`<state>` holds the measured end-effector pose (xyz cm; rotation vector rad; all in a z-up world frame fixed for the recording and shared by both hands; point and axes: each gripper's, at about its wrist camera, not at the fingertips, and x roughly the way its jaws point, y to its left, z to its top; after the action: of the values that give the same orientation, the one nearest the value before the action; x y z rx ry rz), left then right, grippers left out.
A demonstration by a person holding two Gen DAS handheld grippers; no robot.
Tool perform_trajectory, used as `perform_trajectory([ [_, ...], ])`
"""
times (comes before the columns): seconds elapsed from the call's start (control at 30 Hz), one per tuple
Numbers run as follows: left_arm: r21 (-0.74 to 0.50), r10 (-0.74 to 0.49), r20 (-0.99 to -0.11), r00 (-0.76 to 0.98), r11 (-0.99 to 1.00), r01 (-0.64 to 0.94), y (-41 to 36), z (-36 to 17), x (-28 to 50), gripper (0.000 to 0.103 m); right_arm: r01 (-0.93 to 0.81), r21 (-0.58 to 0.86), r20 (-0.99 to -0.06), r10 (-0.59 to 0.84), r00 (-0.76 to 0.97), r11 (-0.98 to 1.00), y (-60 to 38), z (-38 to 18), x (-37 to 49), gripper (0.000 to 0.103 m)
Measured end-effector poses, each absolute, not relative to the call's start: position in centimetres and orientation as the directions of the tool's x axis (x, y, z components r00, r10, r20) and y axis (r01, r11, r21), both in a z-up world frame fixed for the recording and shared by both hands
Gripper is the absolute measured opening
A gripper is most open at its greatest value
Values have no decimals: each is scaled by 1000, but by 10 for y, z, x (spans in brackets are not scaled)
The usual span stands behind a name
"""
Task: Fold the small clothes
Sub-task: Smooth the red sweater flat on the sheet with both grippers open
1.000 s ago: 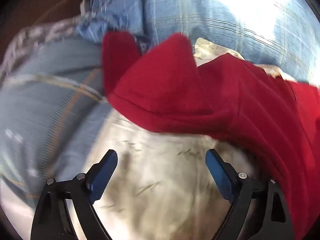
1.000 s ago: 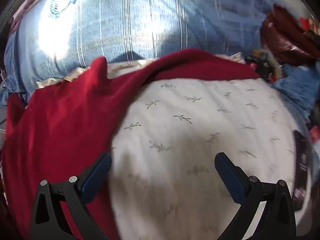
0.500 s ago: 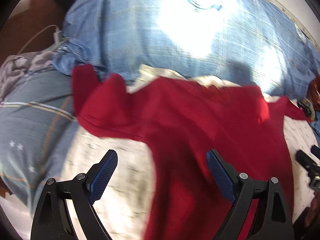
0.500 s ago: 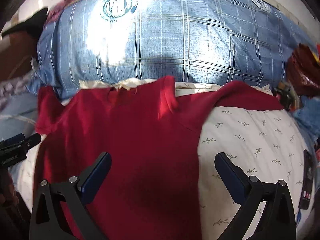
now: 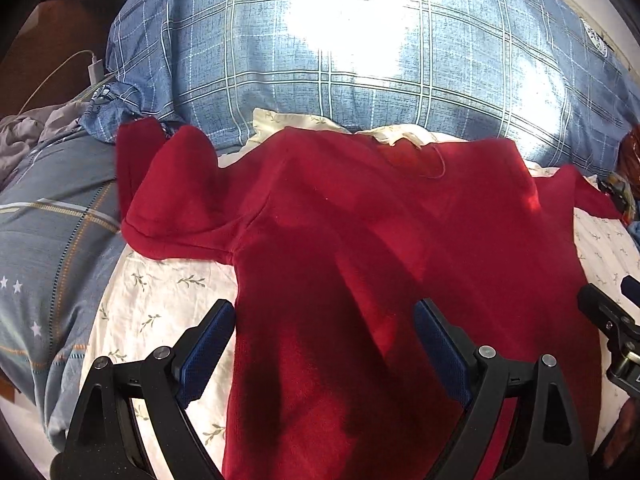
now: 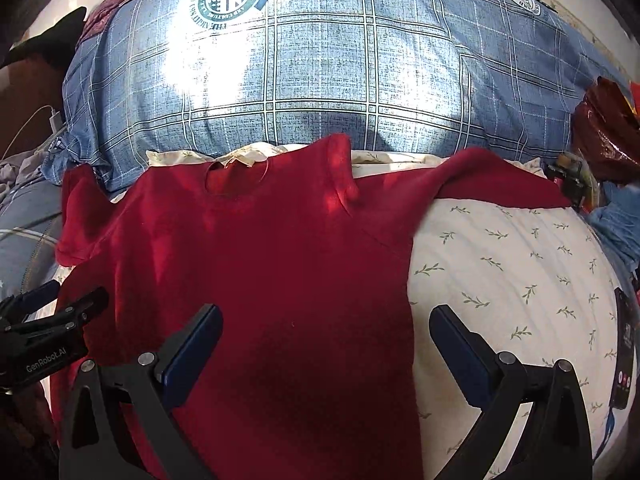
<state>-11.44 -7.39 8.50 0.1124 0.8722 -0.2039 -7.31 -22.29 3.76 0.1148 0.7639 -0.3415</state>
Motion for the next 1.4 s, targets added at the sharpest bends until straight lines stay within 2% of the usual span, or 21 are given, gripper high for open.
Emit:
perform_trajectory([
  [1.4,16,-107,-754,649,984,180,-76,61,-89,91,306,-42,-721,-241,649,951,-203,23,-52,103],
])
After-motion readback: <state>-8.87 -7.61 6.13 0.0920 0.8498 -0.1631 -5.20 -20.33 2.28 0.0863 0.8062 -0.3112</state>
